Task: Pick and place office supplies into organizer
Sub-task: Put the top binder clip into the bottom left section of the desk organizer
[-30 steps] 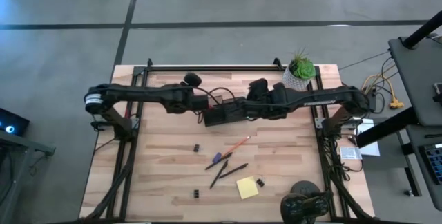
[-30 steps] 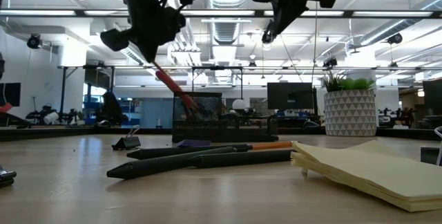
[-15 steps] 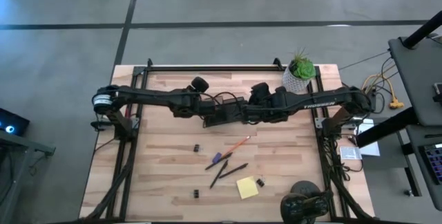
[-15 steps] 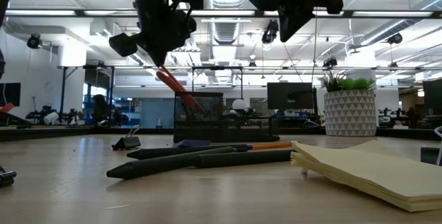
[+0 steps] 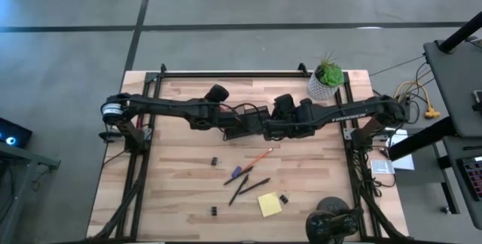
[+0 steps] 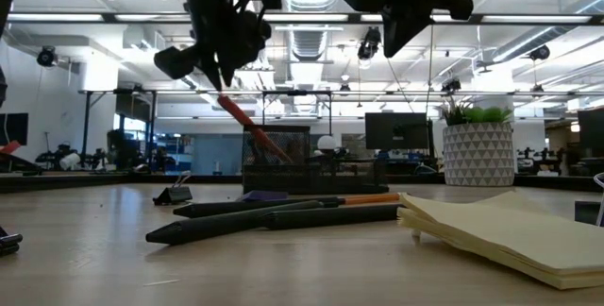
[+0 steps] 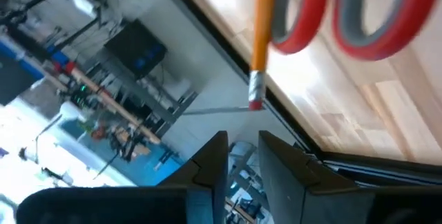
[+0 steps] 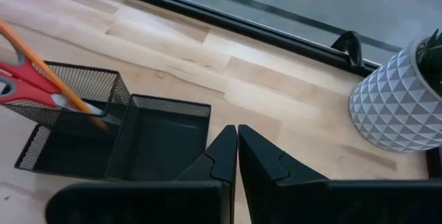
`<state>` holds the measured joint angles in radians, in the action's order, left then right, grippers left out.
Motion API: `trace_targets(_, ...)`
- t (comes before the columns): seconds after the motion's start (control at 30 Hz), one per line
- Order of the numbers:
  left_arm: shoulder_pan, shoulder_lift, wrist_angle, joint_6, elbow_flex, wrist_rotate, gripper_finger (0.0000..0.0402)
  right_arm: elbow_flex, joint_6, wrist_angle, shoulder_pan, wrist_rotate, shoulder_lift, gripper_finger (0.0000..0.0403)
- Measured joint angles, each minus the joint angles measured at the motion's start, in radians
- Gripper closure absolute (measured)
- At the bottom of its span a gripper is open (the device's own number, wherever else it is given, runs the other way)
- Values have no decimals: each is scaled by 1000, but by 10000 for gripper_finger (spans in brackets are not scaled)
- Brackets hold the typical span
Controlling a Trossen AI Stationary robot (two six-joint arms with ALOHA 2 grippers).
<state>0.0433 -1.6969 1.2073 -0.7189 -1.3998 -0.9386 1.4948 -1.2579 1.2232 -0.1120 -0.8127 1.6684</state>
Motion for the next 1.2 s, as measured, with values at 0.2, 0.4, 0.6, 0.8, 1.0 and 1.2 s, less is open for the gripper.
trace_targets(0.2,0,14,80,33,-5,-42,329,0,-2,-3,-7,0,0,394)
trace_targets(0.4,-1,76,185,163,-14,-44,328,-1,-13,-11,-17,35,0,394)
trace_targets(0.6,-21,208,283,528,-14,166,328,-15,147,-98,-19,220,0,394)
trace_targets(0.8,-33,372,186,846,21,758,328,-80,536,-295,-29,590,8,394)
trace_targets(1.0,-47,484,53,981,101,956,328,-173,758,-453,-43,709,34,394)
trace_targets(1.2,-49,574,28,1072,220,1000,328,-161,869,-479,-50,791,111,369)
